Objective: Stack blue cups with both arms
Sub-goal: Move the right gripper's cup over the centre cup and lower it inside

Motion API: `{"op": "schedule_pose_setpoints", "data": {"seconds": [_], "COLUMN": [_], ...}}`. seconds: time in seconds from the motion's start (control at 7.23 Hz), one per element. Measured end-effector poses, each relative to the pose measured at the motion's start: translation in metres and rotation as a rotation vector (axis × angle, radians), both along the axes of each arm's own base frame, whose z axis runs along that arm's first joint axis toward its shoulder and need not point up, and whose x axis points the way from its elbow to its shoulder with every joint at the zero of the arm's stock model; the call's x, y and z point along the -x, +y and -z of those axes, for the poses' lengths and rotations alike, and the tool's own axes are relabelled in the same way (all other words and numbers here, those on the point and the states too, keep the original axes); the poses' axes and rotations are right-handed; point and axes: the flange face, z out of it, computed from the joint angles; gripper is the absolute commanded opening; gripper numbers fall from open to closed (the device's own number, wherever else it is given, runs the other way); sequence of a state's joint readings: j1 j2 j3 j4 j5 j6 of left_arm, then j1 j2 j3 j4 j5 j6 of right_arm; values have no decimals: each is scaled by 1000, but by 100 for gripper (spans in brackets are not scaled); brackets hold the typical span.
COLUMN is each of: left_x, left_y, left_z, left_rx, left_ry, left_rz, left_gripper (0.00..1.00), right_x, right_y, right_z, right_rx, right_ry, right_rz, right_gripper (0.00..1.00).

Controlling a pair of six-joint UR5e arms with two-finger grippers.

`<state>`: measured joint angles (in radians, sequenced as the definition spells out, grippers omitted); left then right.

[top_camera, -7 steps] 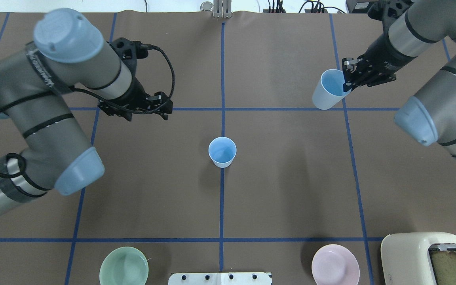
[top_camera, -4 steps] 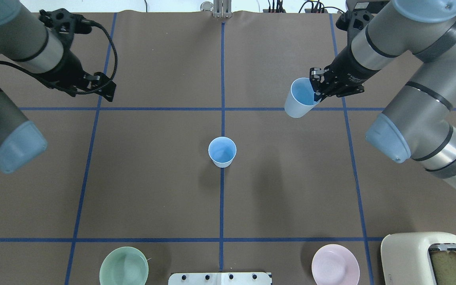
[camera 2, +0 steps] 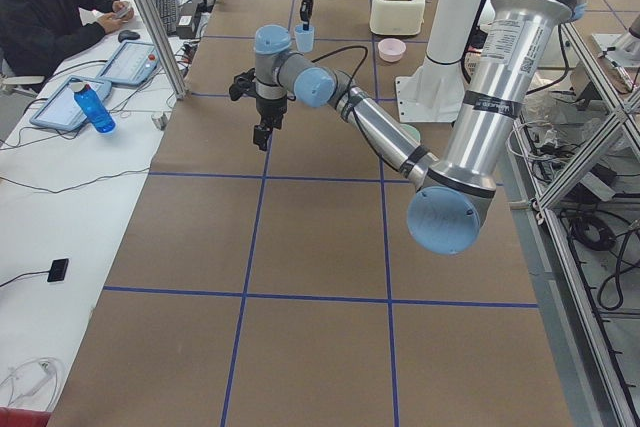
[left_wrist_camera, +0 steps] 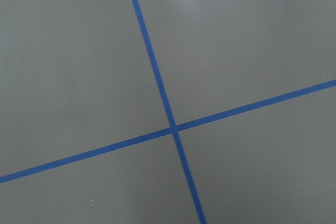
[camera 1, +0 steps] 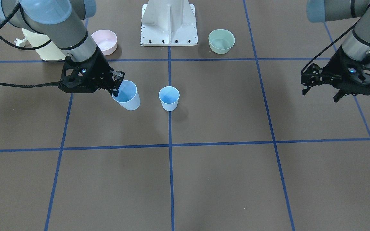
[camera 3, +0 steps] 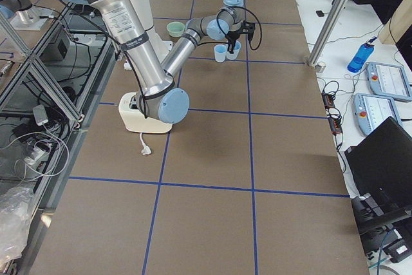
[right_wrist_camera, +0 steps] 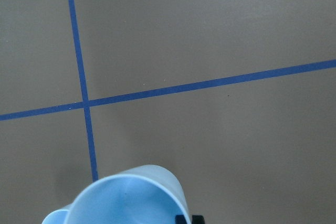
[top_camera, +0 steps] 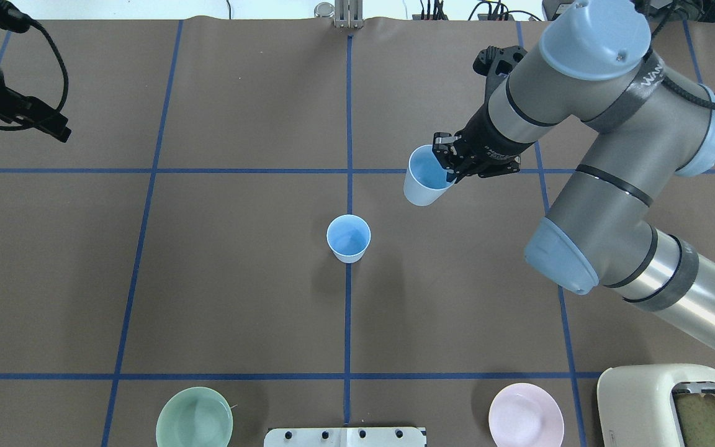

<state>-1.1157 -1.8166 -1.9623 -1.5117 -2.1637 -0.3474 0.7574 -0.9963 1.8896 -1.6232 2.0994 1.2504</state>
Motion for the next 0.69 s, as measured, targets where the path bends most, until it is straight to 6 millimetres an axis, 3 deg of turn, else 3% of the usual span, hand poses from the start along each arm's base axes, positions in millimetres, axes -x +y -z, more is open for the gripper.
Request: {"op": "schedule_pose_setpoints", "data": {"seconds": [0.28,0.69], "left_x": [22,60], "left_y": [13,18], "left_z": [-41,-65], "left_rx": [-47,-50], "left_ry": [3,44], "left_rz": [1,1], "left_gripper": [97,97], "right_x": [19,54], "right_y": [10,35], "right_z": [36,52], "right_rx": [9,12], "right_ry": [33,56], "right_rz": [3,-3], "right_gripper": [0,0]}}
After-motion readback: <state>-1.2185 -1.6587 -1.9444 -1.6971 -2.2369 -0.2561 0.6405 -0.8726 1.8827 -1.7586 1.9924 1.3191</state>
